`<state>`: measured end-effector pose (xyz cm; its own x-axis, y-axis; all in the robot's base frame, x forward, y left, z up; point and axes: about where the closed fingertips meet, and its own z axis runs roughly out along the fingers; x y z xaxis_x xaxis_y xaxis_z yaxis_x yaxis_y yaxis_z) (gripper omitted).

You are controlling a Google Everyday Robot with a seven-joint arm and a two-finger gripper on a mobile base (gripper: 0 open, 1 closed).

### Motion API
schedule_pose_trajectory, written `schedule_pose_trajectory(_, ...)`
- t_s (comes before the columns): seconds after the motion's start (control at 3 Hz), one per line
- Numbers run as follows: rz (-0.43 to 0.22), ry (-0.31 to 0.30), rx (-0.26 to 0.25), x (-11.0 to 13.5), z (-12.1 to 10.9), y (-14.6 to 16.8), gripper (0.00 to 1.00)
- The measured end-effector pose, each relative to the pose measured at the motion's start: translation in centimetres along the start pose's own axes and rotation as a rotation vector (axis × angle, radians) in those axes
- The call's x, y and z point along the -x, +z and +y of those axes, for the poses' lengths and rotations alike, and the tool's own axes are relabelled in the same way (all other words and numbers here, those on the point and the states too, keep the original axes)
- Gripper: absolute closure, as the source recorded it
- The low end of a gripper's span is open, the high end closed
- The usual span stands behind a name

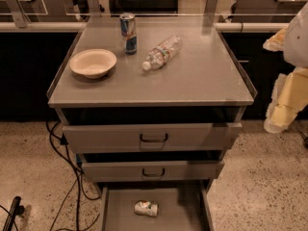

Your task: Pick 7up can from bottom drawer and place on counter

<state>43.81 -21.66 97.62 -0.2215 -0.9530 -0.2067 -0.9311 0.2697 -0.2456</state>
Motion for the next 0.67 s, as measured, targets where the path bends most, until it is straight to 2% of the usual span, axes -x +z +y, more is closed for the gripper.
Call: schedule_pose_trajectory(0.67, -0.021, -0.011, -0.003, 0.09, 0.61, 0.19, 0.00)
